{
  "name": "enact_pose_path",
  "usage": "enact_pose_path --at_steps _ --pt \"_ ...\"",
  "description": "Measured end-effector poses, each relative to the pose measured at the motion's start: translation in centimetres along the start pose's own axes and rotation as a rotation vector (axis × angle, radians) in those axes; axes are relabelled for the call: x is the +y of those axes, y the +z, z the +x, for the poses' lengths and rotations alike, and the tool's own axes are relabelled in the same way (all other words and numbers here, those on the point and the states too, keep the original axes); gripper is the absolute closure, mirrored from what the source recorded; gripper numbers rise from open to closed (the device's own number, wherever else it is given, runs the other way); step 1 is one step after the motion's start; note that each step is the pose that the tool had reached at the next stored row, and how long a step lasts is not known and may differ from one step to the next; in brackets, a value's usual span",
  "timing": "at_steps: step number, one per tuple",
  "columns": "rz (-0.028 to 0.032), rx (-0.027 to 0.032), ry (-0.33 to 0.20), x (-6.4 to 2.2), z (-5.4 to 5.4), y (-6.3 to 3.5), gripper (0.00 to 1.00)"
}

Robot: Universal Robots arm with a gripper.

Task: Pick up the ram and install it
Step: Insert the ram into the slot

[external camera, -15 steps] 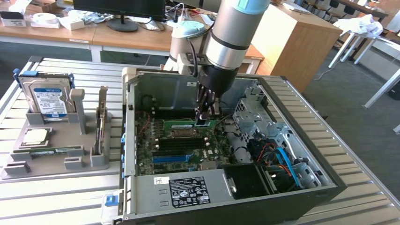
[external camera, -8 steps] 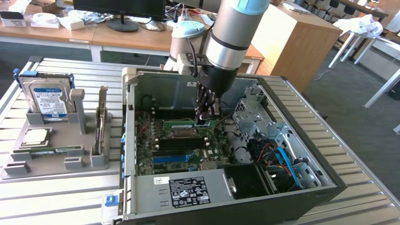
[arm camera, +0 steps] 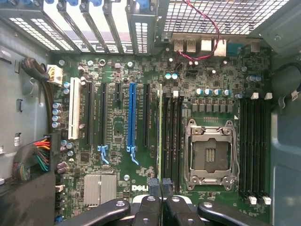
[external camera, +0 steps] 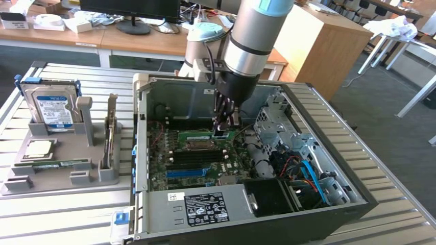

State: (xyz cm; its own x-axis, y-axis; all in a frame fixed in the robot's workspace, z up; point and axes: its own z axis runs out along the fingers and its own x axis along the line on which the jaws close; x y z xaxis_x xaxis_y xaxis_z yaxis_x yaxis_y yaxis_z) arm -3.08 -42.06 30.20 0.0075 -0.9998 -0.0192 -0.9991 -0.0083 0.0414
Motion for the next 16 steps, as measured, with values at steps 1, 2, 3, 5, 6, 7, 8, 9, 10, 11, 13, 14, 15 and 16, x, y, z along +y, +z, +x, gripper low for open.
enact_pose_path --at_steps 1,2,3,5,6,7,8,9,10,11,13,14,15,16 --pt "-0.0001 0.0002 0.0 0.0 0.0 0.04 0.89" --pt "-0.0001 0.0005 0.0 0.0 0.0 0.11 0.89" --pt "-0.0001 0.0004 0.0 -0.01 0.0 0.2 0.89" --pt "-0.0001 0.0005 0.0 -0.02 0.0 0.38 0.89" --pt "-0.0001 0.0005 0.0 -0.02 0.0 0.48 0.89" --pt "-0.0002 0.0005 0.0 -0.02 0.0 0.57 0.89" --pt "-0.0002 0.0005 0.0 -0.03 0.0 0.66 0.89" --pt "-0.0001 0.0005 0.0 -0.03 0.0 0.77 0.89" --pt "-0.0002 0.0006 0.0 -0.03 0.0 0.87 0.89" --pt "-0.0001 0.0005 0.0 -0.04 0.0 0.97 0.89" --pt "-0.0001 0.0005 0.0 -0.05 0.0 1.15 0.89" --pt "-0.0002 0.0004 0.0 -0.05 0.0 1.23 0.89" --pt "-0.0002 0.0005 0.0 -0.05 0.0 1.31 0.89" --pt "-0.0002 0.0005 0.0 -0.06 0.0 1.39 0.89"
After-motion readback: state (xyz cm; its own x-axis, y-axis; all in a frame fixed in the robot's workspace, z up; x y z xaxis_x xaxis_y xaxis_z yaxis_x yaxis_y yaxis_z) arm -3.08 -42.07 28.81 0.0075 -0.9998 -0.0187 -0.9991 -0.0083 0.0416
